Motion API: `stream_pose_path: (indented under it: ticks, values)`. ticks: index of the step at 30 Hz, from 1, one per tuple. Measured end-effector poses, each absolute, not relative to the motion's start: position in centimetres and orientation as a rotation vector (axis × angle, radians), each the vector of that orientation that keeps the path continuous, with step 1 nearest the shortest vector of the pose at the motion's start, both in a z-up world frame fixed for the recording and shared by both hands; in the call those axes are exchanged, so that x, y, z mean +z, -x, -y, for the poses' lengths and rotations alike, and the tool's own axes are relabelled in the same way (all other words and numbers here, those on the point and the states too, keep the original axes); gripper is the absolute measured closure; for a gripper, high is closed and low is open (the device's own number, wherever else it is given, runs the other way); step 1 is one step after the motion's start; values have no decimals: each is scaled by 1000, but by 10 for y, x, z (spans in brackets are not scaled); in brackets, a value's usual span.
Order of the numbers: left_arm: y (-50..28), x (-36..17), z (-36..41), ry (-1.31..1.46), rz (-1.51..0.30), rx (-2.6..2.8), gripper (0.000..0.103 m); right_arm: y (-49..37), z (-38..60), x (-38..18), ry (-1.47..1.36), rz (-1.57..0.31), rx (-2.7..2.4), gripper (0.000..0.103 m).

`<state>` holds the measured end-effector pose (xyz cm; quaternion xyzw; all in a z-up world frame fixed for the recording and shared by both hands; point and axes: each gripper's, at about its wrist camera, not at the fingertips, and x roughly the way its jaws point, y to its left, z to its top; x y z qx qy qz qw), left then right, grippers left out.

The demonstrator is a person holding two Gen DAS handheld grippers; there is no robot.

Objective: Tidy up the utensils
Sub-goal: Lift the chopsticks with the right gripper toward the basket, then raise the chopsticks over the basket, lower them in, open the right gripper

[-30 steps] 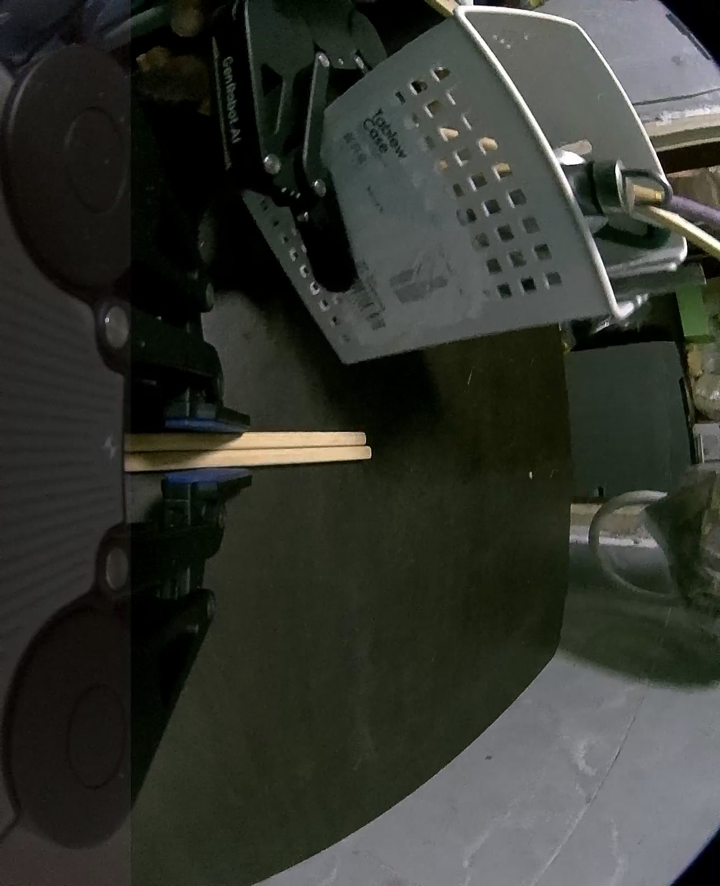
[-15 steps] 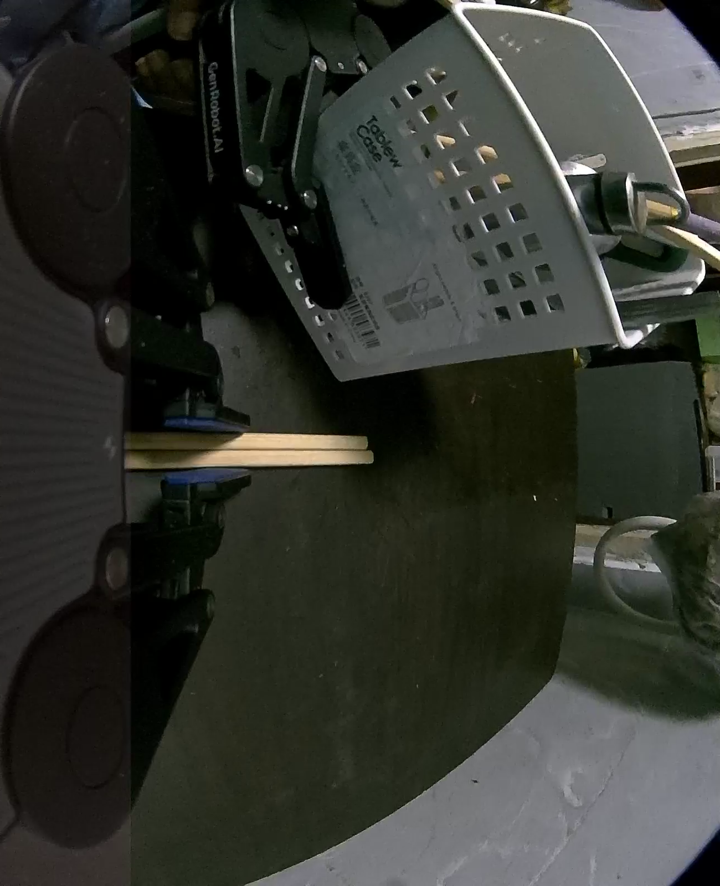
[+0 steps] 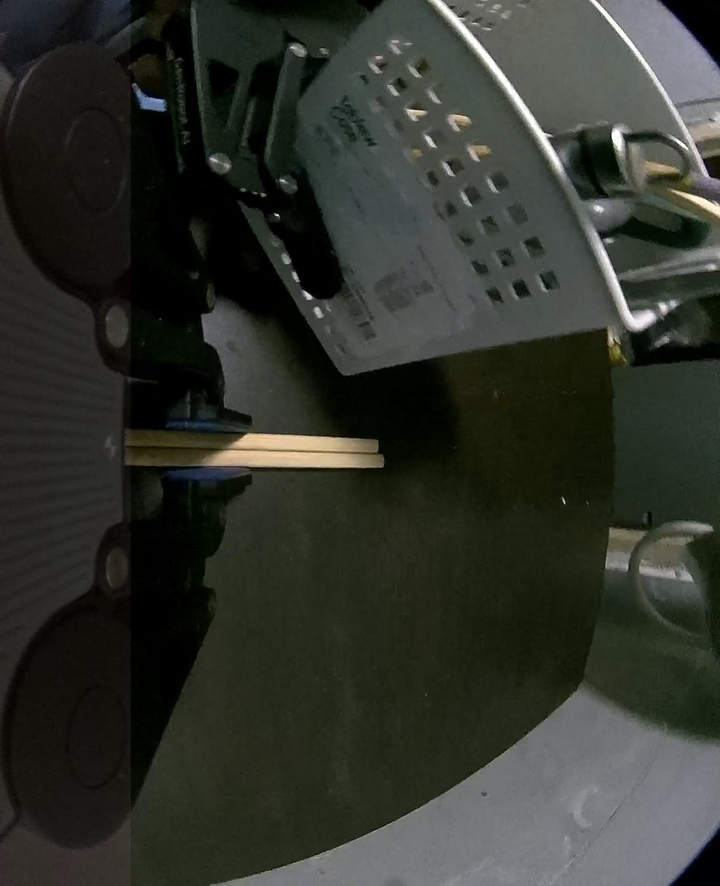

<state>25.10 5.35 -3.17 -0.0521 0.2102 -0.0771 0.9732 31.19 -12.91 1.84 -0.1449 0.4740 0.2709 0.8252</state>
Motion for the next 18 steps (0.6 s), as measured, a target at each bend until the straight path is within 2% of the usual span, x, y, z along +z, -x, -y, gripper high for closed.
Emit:
stream_pose_path:
  ticks: [8, 18]
  values:
    - [-250, -33, -54, 108, -424, -154, 20, -302, 184, 14, -36, -850, 584, 89]
    - [-250, -32, -53, 100, -425, -151, 20, -278, 215, 8, -249, -650, 656, 89]
